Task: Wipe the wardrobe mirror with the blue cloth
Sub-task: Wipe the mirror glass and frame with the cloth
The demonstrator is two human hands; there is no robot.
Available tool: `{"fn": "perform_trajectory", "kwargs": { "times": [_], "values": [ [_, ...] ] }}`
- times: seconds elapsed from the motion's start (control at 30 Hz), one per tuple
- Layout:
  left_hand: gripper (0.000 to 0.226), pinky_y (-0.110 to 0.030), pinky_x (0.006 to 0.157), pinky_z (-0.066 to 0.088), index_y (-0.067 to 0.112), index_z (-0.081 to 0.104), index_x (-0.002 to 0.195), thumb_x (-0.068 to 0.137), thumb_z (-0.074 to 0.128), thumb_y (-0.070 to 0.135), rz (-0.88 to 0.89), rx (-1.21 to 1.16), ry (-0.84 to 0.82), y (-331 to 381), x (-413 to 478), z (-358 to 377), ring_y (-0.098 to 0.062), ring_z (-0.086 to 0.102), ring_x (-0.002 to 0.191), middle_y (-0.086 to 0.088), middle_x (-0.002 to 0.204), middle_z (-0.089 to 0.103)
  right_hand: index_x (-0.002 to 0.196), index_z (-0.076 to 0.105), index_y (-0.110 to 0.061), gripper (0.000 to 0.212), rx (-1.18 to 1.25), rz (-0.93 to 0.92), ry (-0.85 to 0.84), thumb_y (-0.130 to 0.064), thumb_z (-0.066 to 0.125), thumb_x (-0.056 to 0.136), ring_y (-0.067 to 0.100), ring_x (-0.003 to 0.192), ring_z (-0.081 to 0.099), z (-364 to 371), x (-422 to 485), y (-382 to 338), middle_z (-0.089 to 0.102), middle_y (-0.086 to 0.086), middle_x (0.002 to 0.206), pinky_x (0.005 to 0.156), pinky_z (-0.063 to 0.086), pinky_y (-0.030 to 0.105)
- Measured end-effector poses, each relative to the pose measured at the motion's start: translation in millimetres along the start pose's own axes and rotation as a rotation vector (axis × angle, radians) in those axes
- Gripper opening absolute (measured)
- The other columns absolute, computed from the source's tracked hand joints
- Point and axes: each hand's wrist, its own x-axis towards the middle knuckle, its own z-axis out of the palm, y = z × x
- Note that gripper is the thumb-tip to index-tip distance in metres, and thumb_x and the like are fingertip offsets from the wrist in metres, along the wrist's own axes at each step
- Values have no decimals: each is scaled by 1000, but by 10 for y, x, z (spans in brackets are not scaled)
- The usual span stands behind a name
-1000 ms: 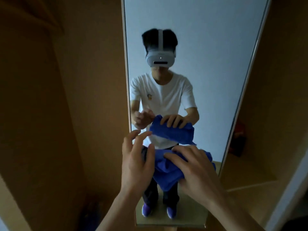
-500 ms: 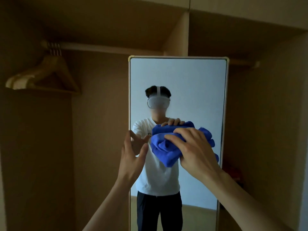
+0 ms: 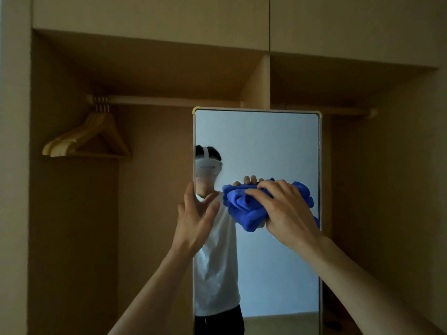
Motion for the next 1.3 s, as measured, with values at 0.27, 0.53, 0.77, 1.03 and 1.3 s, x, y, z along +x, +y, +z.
{"fn": "perform_trajectory", "kwargs": {
  "times": [0.27,0.53,0.77,1.03,1.3],
  "values": [
    [81,-37,103,34,45,7,159,97,59,54,90,77,17,398,192,-91,5,37,120,-2,158,33,128,63,-25,63,29,-24,88,-4,78,70,28,97,62,-6,235,52,66,1,114,86,52,46],
    [69,-43,116,37,28,28,156,97,64,27,383,364,181,801,429,34,-17,30,141,2,151,34,138,53,-31,54,-73,-43,173,-25,69,86,31,108,57,-183,781,308,61,4,124,99,44,50],
    [92,-36,113,34,26,23,156,78,73,32,601,465,122,1323,801,108,-18,34,140,2,152,35,136,57,-23,56,-150,-83,304,-27,77,84,34,111,57,-456,1344,422,62,9,125,96,43,49],
    [72,-32,91,40,26,40,147,84,75,28,621,661,151,1582,1393,3,-25,52,123,1,142,49,134,52,-25,47,-182,-59,311,-27,68,90,30,111,54,-397,1809,539,60,3,123,94,43,44],
    [57,-21,75,40,21,49,135,84,73,25,659,601,148,1388,1356,56,-14,53,101,2,129,54,136,53,-24,52,-60,-67,270,-20,71,88,28,115,55,-270,1775,590,63,1,127,98,42,44]
  ]
}}
